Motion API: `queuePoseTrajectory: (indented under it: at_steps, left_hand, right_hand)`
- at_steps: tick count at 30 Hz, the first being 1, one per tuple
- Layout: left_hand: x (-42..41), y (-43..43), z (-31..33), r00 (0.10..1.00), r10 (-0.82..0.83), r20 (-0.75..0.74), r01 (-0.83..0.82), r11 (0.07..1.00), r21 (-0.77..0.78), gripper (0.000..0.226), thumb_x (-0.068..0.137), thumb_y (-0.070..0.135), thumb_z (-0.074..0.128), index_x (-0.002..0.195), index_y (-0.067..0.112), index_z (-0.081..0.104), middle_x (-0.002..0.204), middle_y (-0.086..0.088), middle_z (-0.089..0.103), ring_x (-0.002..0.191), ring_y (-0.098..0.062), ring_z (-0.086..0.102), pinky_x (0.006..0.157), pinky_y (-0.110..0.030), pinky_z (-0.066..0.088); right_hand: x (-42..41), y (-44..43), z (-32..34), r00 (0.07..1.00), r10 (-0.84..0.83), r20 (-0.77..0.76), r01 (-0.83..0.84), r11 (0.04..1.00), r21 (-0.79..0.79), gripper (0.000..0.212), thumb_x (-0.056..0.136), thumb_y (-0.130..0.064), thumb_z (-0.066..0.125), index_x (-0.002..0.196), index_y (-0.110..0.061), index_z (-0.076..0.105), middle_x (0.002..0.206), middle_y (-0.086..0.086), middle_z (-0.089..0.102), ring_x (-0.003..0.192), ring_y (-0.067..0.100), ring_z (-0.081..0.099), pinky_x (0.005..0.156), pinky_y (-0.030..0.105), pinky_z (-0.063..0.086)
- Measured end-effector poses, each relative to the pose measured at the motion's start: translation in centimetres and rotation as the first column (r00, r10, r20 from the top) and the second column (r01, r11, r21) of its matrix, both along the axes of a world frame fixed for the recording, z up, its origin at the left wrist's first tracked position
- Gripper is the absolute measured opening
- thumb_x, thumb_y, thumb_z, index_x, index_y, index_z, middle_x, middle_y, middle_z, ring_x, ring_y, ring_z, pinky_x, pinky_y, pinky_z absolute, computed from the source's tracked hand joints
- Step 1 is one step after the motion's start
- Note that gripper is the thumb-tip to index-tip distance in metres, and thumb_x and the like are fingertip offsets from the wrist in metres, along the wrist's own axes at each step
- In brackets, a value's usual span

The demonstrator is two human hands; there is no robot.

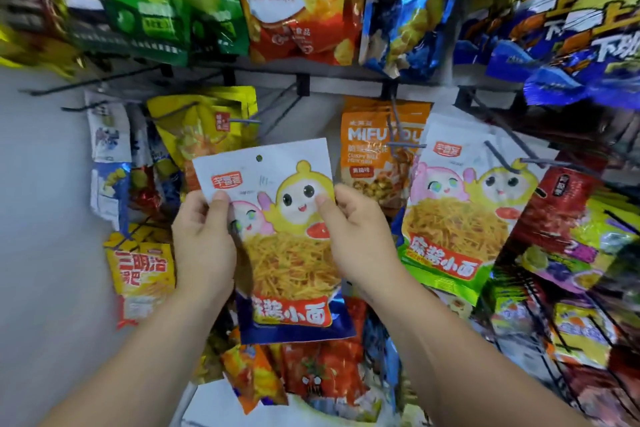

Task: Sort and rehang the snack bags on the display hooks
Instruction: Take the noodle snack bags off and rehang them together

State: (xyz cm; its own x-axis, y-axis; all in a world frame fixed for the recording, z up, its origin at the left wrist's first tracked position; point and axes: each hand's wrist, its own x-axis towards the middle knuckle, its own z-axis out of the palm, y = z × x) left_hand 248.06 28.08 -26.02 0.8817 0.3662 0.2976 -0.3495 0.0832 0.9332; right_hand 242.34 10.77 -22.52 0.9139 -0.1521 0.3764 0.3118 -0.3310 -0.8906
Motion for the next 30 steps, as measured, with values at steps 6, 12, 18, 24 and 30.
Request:
queuePoseTrajectory:
  at_steps: [6, 12, 18, 24, 30]
  left_hand:
    - [-3.7, -5.2, -0.5, 0.987, -0.159, -0.033, 0.159, 0.987, 0.009, 0.04, 0.102, 0.014, 0.057, 0.064, 0.022, 0.051, 0.065, -0.004, 0.055, 0.063, -0.02, 0.053, 0.06, -0.034, 0.043]
    - [-5.7, -11.9, 2.0, 0.922, -0.373, -0.101, 0.374, 0.927, -0.009, 0.039, 0.102, 0.004, 0.052, 0.069, 0.021, 0.061, 0.068, -0.012, 0.066, 0.05, -0.025, 0.056, 0.037, -0.022, 0.039]
    - [-6.9, -17.3, 3.2, 0.766, -0.614, -0.189, 0.611, 0.787, -0.078, 0.02, 0.104, 0.01, 0.054, 0.107, 0.017, 0.072, 0.095, -0.004, 0.081, 0.076, -0.021, 0.078, 0.051, -0.031, 0.058]
    - [-6.7, -20.3, 3.4, 0.787, -0.594, -0.165, 0.607, 0.793, 0.043, 0.017, 0.101, 0.014, 0.06, 0.103, 0.022, 0.074, 0.093, 0.003, 0.081, 0.085, -0.026, 0.078, 0.07, -0.041, 0.061]
    - [-5.9, -22.4, 4.9, 0.825, -0.559, -0.081, 0.565, 0.814, 0.136, 0.017, 0.103, 0.019, 0.059, 0.109, 0.027, 0.073, 0.099, 0.007, 0.08, 0.083, -0.017, 0.078, 0.072, -0.052, 0.062]
  right_hand:
    - [-2.6, -6.0, -1.8, 0.994, -0.081, -0.08, 0.089, 0.991, 0.103, 0.03, 0.097, -0.04, 0.061, 0.091, -0.012, 0.07, 0.079, 0.014, 0.072, 0.069, 0.028, 0.066, 0.066, 0.05, 0.057]
    - [-5.5, -13.2, -1.3, 0.985, -0.153, -0.085, 0.169, 0.954, 0.247, 0.01, 0.097, -0.023, 0.069, 0.105, -0.028, 0.073, 0.091, -0.013, 0.079, 0.084, 0.009, 0.073, 0.07, 0.031, 0.06]
    - [-7.7, -17.3, -1.2, 0.971, -0.213, -0.111, 0.236, 0.927, 0.292, 0.022, 0.095, -0.013, 0.066, 0.103, -0.032, 0.075, 0.091, 0.008, 0.076, 0.073, 0.025, 0.067, 0.058, 0.038, 0.055]
    - [-8.4, -19.9, -0.7, 0.936, -0.33, -0.126, 0.353, 0.891, 0.286, 0.013, 0.099, -0.032, 0.065, 0.099, -0.027, 0.078, 0.093, 0.002, 0.08, 0.089, 0.033, 0.075, 0.076, 0.059, 0.059]
    - [-7.4, -21.3, 0.5, 0.907, -0.417, -0.058, 0.416, 0.866, 0.278, 0.021, 0.099, -0.04, 0.063, 0.097, -0.025, 0.077, 0.102, 0.009, 0.077, 0.101, 0.039, 0.067, 0.087, 0.058, 0.055]
